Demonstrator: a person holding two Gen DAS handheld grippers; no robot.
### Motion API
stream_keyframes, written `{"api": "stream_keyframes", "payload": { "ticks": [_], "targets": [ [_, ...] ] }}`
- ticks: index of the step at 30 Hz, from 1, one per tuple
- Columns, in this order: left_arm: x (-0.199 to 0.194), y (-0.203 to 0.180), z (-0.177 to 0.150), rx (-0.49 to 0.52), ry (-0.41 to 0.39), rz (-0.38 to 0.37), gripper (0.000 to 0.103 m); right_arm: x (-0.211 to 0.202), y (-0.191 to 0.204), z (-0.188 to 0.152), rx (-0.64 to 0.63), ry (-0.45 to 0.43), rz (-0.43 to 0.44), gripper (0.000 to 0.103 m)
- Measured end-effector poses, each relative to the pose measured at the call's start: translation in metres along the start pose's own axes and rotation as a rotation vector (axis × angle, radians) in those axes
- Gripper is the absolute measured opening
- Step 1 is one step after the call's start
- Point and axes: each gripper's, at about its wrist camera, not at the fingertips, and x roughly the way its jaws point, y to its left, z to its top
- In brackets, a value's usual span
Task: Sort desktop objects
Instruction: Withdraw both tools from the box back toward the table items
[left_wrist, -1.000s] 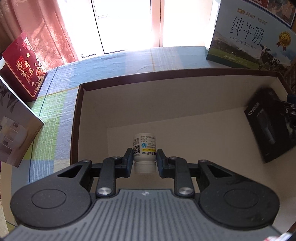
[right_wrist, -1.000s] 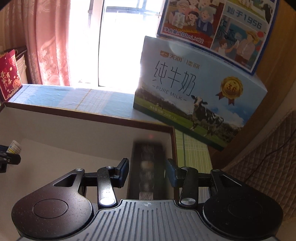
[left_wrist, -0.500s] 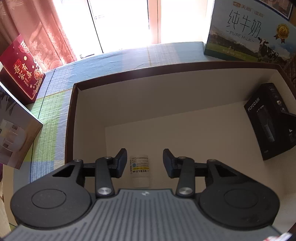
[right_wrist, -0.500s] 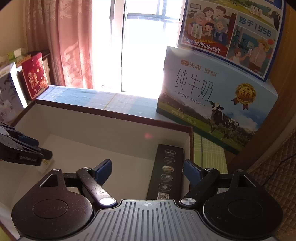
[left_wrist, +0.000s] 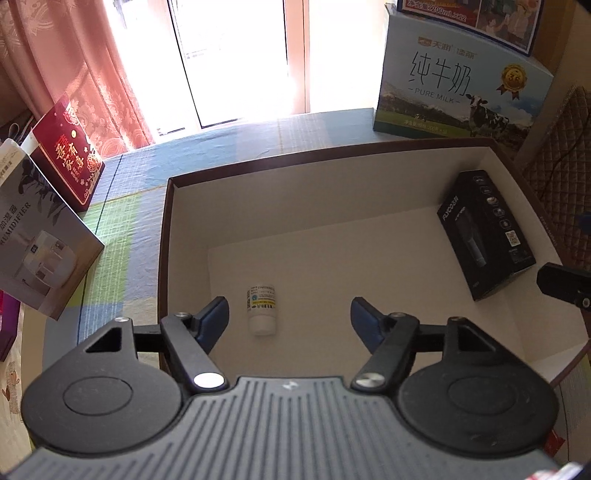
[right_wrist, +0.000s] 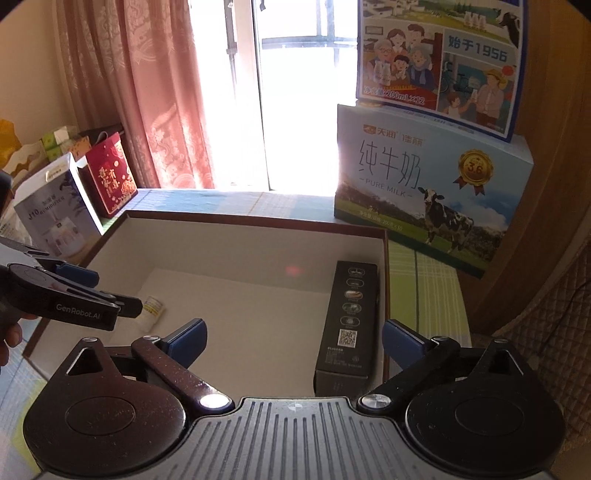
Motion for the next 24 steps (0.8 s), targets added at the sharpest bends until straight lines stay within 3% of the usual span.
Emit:
{"api": "stream_keyframes", "payload": {
  "ticks": [24],
  "targets": [
    [-0.125,-0.022,-0.072,-0.033,-0.107,0.042,0.076,-0.101,0.011,-0.048,0.023,-0.079,0.058,0.101]
  ]
}}
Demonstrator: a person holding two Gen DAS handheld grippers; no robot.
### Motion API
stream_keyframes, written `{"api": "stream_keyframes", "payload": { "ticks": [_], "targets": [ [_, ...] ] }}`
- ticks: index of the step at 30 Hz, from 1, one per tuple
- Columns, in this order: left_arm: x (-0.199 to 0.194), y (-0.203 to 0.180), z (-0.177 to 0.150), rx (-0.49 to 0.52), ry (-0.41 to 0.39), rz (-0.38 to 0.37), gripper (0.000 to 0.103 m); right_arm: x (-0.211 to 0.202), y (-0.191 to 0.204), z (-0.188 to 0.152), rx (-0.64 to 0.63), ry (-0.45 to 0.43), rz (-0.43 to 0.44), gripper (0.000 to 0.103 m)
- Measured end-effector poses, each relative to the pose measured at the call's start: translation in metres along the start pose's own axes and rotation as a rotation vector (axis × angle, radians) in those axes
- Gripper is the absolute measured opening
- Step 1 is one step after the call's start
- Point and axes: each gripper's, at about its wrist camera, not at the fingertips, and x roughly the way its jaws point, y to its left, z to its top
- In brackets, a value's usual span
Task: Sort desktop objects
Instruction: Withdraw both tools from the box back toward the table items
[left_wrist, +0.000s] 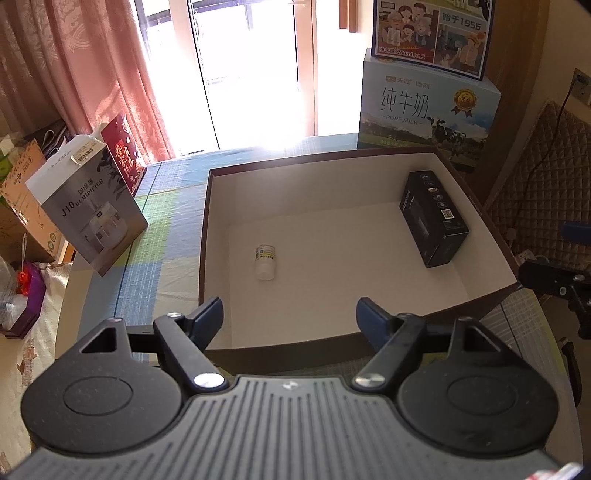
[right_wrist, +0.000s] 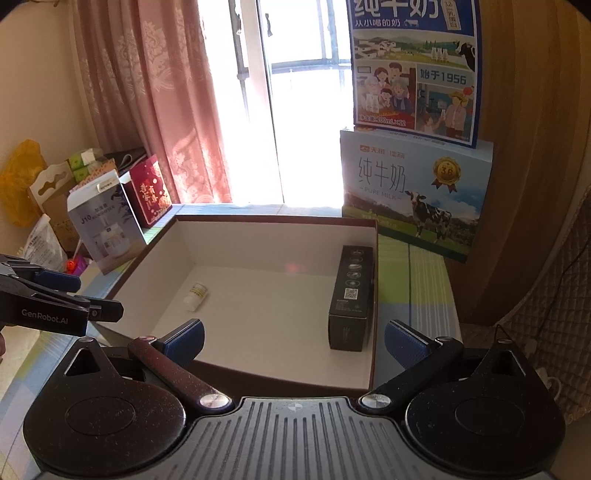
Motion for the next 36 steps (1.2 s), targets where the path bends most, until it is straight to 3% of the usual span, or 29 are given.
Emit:
{"api": "stream_keyframes", "payload": {
  "ticks": [21,36],
  "targets": [
    [-0.074,-0.012,-0.054,-0.048,-0.060,0.008,0.078,-0.062,0.017,-0.041,-0.015,-0.030,0.049,0.101],
    [-0.104,-0.012,-0.101,-0.076,-0.053,0.004,0.082,-0.091,-0.003,-0.073,0.024,-0.010,0.028,0.101]
  ]
}}
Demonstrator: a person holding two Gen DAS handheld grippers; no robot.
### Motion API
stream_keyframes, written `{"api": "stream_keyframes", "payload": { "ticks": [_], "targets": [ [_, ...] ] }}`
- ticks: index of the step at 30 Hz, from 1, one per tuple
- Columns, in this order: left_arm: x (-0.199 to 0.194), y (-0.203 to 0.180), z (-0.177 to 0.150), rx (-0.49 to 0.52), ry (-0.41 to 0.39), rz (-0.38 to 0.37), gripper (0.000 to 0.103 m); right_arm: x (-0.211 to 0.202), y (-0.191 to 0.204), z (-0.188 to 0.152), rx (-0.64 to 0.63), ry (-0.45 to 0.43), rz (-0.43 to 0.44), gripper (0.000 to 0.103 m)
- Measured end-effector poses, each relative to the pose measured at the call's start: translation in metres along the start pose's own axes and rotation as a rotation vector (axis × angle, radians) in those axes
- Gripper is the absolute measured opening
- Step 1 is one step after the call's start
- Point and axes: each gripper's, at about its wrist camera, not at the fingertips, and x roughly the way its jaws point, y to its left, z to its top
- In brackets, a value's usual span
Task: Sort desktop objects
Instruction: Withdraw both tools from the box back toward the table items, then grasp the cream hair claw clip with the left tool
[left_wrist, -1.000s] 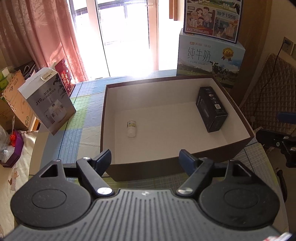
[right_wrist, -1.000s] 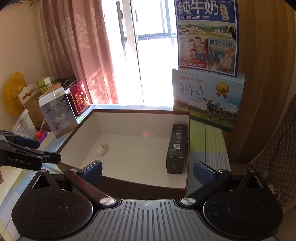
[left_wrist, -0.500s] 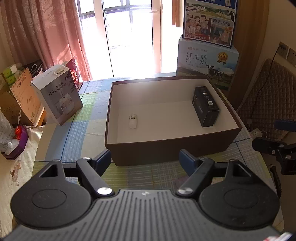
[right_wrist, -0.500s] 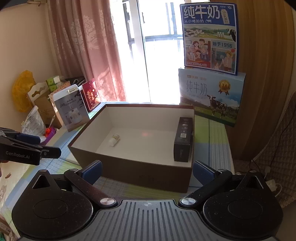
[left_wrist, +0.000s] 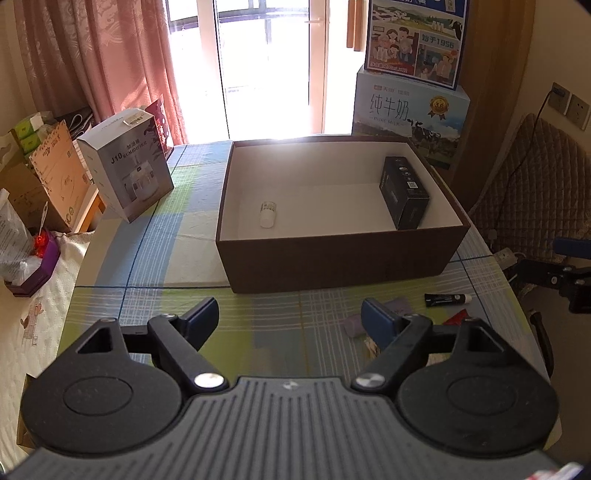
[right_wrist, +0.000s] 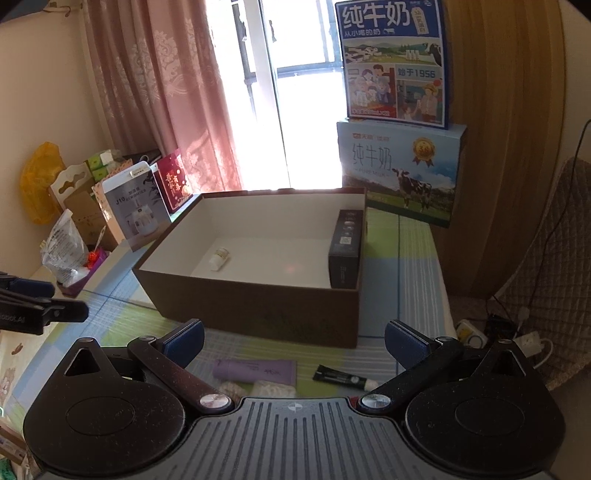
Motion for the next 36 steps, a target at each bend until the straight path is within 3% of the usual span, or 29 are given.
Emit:
{"api": "stream_keyframes", "payload": {
  "ticks": [20,36],
  "targets": [
    [0.005,-0.013,-0.080,0.071,0.136,-0.056,0.082,-0.009,-0.010,-0.058,0.005,0.156,0.005,0.101],
    [0.045,-0.028,-0.134,0.135,0.260,-0.177,0.079,0.010,-0.016,-0.110,0.034,0.317,-0.022,0.101]
  ]
}}
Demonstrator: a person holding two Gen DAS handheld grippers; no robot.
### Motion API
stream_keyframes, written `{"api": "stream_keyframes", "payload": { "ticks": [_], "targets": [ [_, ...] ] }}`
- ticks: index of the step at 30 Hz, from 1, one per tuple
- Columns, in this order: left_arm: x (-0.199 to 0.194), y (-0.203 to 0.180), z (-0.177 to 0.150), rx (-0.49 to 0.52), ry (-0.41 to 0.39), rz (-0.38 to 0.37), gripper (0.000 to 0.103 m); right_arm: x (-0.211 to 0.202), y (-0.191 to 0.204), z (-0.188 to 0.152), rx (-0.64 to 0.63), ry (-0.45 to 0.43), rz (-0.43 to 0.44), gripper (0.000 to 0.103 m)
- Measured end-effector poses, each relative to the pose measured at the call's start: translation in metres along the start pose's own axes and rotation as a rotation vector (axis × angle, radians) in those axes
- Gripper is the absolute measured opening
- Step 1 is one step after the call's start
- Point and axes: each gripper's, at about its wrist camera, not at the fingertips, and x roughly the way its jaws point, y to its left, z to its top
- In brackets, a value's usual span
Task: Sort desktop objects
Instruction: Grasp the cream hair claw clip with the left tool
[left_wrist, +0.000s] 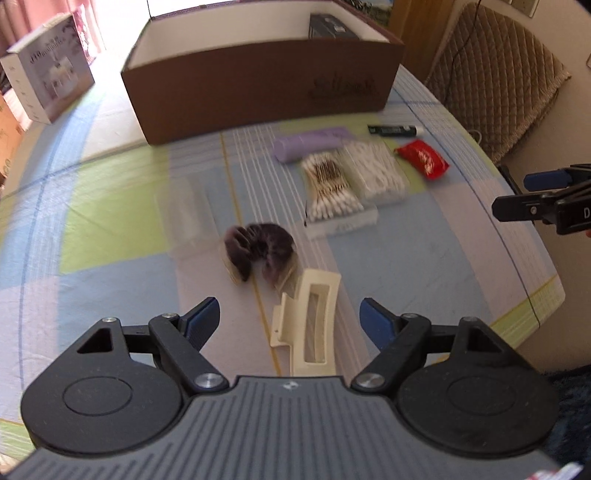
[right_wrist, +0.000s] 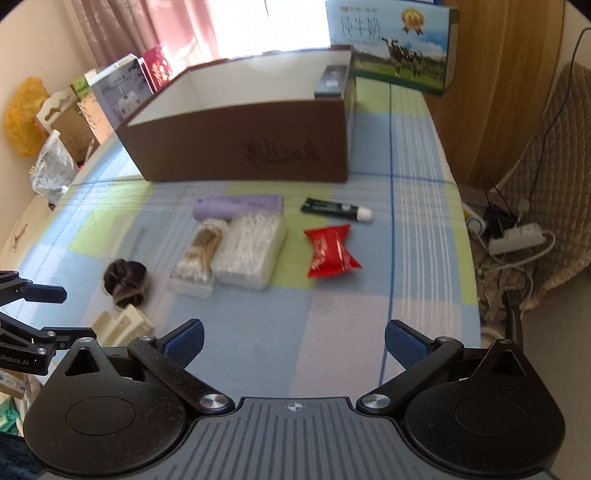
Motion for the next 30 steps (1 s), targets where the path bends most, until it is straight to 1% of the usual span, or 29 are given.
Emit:
{"api": "stream_keyframes", "payload": {
  "ticks": [2,4,8,11,16,18,22,26,30],
  "targets": [
    [0.009,0.001,-0.003,0.006,0.015,-0.010,0.079,0.003,-0.002,-0.003,0.005,0.012,-0.012,0.101],
    [0.018,0.001,-0.004,0.014,0.035,-0.010,0.073,0.006,-0.004,-0.007,0.015,0.022,-0.022,0.101],
    [0.032,-0.002,-0.005,0.044,0.054,-0.020,0.072,0.010,-0.009,-0.013,0.032,0.042,-0.031,0.101],
    [0.040,-0.007,-0.004,0.077,0.068,-0.017,0.066,0.012,-0.011,-0.017,0.043,0.054,-0.037,0.101],
    [0.051,-0.016,-0.004,0.125,0.088,-0.007,0.043,0.015,-0.013,-0.021,0.058,0.064,-0.045,0.101],
    [0.052,-0.019,-0.006,0.149,0.085,0.011,0.039,0.015,-0.015,-0.022,0.064,0.064,-0.049,0.101],
    [0.049,-0.021,-0.009,0.177,0.062,0.022,0.036,0.017,-0.017,-0.023,0.073,0.067,-0.053,0.101],
    [0.039,-0.017,-0.008,0.163,0.046,0.021,0.036,0.019,-0.018,-0.022,0.073,0.065,-0.051,0.101],
    [0.019,-0.012,-0.002,0.139,-0.003,0.024,0.036,0.023,-0.020,-0.019,0.075,0.051,-0.042,0.101]
  ]
}}
